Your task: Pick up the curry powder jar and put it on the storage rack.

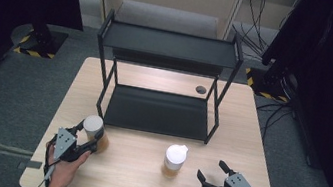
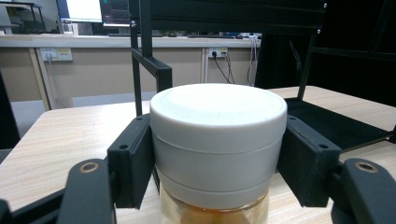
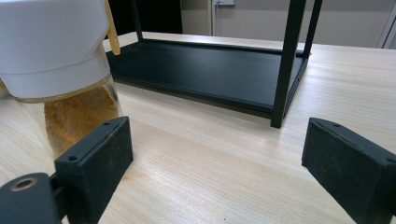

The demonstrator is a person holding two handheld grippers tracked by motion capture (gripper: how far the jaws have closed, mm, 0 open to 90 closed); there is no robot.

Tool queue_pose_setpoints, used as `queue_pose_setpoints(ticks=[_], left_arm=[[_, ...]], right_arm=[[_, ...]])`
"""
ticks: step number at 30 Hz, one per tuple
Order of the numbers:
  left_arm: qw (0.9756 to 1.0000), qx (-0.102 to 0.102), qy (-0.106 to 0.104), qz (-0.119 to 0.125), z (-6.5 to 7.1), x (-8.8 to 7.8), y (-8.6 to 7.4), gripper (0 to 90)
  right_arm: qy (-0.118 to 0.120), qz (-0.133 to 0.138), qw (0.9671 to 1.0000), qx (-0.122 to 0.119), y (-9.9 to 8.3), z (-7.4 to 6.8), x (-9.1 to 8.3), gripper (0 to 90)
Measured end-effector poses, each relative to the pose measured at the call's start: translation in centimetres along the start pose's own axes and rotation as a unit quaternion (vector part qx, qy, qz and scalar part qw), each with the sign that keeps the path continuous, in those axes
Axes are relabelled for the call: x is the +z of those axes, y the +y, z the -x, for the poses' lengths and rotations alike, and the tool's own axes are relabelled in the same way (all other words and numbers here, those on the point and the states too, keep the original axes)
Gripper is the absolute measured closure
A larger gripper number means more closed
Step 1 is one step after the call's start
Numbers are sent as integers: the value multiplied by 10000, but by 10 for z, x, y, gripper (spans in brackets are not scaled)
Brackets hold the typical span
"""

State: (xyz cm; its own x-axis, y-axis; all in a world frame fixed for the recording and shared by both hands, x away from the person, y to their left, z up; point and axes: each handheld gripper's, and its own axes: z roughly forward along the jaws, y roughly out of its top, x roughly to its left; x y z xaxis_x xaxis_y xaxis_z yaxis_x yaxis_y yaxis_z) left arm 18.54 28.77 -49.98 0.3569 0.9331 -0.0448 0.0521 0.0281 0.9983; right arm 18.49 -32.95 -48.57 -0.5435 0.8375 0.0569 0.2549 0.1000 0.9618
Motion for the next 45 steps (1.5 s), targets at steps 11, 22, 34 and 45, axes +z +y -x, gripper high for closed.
queue_pose_setpoints(ticks=[11,22,34,45], left_arm=[[9997,11,-77,215,7,-2,16,330],[9988,100,-108,460,13,0,36,330],[9975,137,-117,685,20,10,59,331],[9959,154,-112,882,23,19,76,331]], right_arm=[[-1,2,10000,8,0,0,0,91],[0,-4,10000,5,0,0,0,91],[-7,-6,10000,7,0,0,0,91],[-3,-9,10000,8,0,0,0,91]])
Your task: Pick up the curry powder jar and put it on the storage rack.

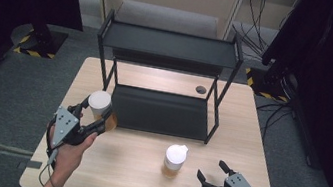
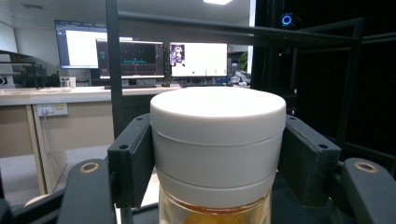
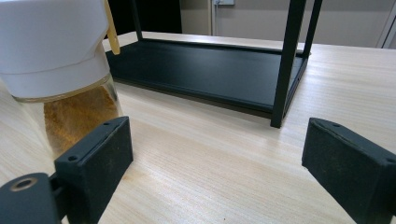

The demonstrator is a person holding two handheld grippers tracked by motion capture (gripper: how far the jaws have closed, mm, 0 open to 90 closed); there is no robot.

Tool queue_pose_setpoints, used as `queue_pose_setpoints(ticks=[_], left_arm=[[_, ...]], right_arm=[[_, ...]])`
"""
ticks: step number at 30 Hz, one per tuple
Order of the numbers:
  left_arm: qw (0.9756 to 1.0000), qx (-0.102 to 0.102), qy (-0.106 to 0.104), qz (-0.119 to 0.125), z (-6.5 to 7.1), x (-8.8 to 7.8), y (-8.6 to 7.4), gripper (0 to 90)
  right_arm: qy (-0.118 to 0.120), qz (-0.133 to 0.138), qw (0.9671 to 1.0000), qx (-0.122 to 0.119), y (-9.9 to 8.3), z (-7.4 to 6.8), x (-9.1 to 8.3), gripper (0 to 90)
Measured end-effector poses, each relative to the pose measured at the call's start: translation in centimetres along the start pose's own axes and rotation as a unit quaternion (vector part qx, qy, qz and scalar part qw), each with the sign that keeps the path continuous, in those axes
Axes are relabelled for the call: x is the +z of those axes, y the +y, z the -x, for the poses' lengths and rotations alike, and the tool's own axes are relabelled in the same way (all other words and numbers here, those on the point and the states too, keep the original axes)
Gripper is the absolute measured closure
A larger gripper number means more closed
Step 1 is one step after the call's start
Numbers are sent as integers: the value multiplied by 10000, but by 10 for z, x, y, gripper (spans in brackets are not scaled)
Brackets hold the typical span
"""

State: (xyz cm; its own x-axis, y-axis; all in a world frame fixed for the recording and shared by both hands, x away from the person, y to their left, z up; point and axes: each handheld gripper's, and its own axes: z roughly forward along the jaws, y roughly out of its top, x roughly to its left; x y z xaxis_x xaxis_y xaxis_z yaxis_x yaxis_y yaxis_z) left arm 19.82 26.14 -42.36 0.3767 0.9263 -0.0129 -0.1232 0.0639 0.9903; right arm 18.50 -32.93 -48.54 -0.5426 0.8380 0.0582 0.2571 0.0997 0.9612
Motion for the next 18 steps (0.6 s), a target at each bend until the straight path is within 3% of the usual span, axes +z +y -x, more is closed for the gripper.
queue_pose_setpoints(ticks=[18], left_arm=[[9994,52,83,335,-1,20,29,331]], right_arm=[[6,6,10000,10,0,0,0,90]])
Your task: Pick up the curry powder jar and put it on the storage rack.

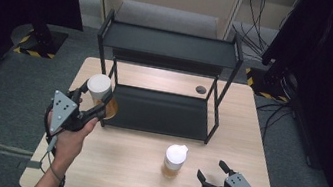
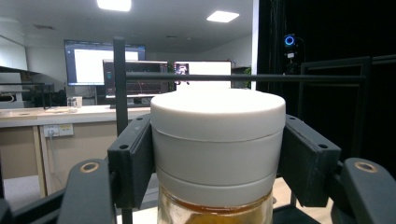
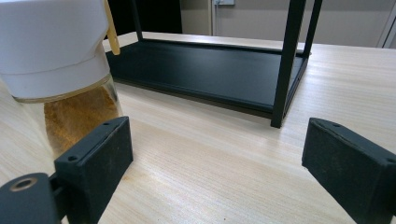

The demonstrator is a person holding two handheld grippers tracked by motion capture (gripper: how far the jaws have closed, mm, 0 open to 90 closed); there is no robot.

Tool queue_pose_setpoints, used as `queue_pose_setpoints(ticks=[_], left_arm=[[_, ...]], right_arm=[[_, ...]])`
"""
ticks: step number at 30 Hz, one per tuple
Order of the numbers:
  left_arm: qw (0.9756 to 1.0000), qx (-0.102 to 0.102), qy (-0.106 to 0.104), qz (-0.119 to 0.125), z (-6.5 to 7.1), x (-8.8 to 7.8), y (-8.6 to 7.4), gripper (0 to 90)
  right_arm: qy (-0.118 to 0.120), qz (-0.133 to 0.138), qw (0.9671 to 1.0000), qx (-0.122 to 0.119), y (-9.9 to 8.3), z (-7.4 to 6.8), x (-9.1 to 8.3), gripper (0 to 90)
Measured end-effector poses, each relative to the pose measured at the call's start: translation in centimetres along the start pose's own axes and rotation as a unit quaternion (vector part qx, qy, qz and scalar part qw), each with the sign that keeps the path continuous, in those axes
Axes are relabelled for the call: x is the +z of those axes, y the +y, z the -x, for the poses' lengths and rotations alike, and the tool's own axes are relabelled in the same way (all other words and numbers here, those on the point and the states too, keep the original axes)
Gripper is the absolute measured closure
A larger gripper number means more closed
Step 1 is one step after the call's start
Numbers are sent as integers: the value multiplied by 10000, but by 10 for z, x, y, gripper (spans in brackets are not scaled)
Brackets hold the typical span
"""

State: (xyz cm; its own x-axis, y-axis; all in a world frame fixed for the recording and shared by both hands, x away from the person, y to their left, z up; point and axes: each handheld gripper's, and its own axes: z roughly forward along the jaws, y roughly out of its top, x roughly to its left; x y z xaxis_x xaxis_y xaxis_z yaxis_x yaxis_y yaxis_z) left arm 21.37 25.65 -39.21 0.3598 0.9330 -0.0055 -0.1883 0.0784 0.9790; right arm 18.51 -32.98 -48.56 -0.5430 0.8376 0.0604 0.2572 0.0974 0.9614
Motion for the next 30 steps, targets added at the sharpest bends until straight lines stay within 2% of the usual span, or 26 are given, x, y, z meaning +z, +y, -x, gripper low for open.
queue_pose_setpoints(ticks=[16,30], left_arm=[[9999,108,22,120,4,17,20,331],[9995,109,48,287,3,30,38,331]], right_arm=[[3,21,10000,0,-1,0,0,90],[11,22,10000,9,-1,1,-1,90]])
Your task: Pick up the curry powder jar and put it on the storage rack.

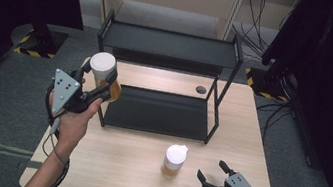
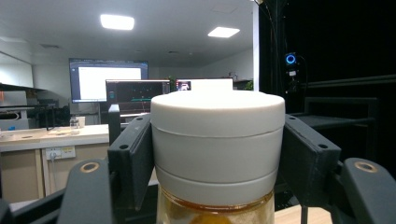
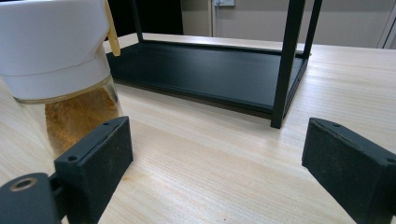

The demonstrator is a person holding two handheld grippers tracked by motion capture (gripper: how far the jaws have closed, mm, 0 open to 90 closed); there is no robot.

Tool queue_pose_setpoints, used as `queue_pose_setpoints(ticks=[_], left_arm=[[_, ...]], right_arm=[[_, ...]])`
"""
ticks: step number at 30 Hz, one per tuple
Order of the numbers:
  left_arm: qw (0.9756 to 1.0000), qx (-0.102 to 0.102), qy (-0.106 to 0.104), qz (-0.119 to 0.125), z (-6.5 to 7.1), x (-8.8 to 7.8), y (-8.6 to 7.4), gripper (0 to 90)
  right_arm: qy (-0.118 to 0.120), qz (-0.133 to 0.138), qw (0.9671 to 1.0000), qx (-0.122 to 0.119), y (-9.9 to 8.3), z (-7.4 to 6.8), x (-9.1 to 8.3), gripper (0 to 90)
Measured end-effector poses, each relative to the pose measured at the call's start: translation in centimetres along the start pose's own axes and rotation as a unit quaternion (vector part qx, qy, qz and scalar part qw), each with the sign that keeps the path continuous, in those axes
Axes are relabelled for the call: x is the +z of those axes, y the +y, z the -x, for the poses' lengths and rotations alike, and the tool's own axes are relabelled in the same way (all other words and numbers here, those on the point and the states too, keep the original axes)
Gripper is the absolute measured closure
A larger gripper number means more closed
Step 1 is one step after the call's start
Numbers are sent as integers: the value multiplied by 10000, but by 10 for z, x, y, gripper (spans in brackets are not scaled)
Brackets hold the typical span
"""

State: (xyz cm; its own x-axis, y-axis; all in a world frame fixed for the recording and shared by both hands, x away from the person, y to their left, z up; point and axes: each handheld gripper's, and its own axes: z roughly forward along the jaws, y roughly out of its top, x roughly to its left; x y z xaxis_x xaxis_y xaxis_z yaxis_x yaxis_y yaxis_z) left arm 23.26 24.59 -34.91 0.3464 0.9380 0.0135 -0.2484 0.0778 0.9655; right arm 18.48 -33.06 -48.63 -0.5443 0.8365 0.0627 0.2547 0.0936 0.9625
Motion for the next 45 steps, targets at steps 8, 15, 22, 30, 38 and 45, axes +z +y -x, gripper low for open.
queue_pose_setpoints(ticks=[8,15,22,30,38,45], left_arm=[[10000,-9,13,45,1,11,9,332],[9999,8,54,87,1,24,19,331],[9998,-52,119,118,0,34,25,332],[9998,-33,162,74,-1,45,31,332],[9998,-58,200,61,-3,54,37,331],[9997,-47,200,90,-3,61,45,331]], right_arm=[[4,8,10000,17,0,0,0,90],[5,6,10000,27,0,1,0,91],[7,8,10000,35,0,1,0,90],[8,7,10000,38,0,1,0,90],[11,11,10000,42,0,1,0,90],[9,5,10000,40,0,1,0,90]])
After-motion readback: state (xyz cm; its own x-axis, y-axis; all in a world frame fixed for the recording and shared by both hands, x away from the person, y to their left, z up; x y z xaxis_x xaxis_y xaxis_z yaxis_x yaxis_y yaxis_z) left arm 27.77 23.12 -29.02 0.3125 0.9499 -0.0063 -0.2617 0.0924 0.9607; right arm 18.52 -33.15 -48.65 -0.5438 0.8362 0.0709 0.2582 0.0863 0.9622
